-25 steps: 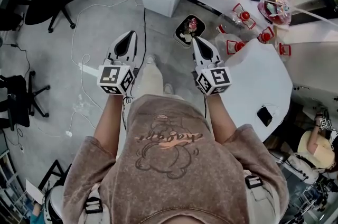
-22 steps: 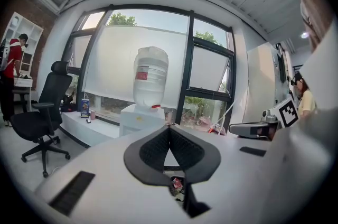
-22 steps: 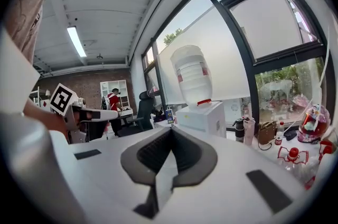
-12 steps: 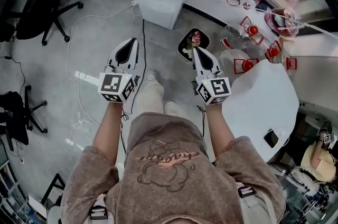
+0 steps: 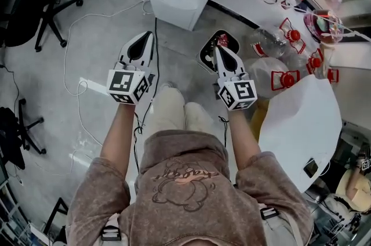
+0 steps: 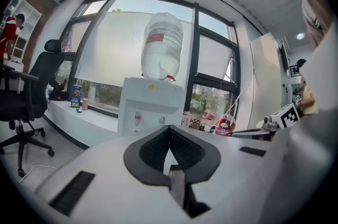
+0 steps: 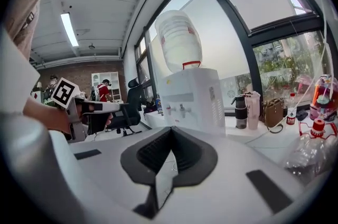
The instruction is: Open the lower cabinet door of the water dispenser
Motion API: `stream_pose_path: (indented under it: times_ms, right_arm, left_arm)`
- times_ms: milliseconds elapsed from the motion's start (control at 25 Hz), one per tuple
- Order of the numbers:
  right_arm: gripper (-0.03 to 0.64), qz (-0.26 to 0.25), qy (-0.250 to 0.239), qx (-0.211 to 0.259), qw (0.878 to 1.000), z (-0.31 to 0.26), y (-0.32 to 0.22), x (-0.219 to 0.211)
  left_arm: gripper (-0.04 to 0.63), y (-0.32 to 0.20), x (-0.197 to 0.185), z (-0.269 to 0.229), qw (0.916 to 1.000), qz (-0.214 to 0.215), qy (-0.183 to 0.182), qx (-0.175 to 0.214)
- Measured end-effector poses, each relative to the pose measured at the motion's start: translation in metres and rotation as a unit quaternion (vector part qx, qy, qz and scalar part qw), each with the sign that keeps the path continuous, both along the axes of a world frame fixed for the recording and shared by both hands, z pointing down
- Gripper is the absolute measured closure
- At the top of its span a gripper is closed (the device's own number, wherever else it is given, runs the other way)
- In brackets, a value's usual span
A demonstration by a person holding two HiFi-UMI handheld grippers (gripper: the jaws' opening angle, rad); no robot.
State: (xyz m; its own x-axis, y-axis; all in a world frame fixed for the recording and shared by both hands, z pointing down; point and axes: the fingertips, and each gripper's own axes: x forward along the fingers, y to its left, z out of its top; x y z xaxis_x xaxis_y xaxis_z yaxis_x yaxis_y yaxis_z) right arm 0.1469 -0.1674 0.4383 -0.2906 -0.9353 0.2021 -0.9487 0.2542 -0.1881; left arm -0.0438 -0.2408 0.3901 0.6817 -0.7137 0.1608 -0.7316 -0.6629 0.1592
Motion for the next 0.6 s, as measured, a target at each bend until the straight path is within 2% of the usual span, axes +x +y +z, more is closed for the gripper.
stream_pose_path:
  times_ms: [240,600]
  right_arm:
    - [0.611,0.004,-0.005,0.006,1.000,0.061,-0.022,-0.001]
    - [0.611,0.001,-0.018,0.037,0.999,0.143,-0.048,0.004]
  left_arm:
    - [0.583,-0.021,0.005,0.060,1.0000,0.005,-0.003,0.006]
    - [0.582,-0.044,0.021,0.142,0.9994,0.017,0.012,0.029]
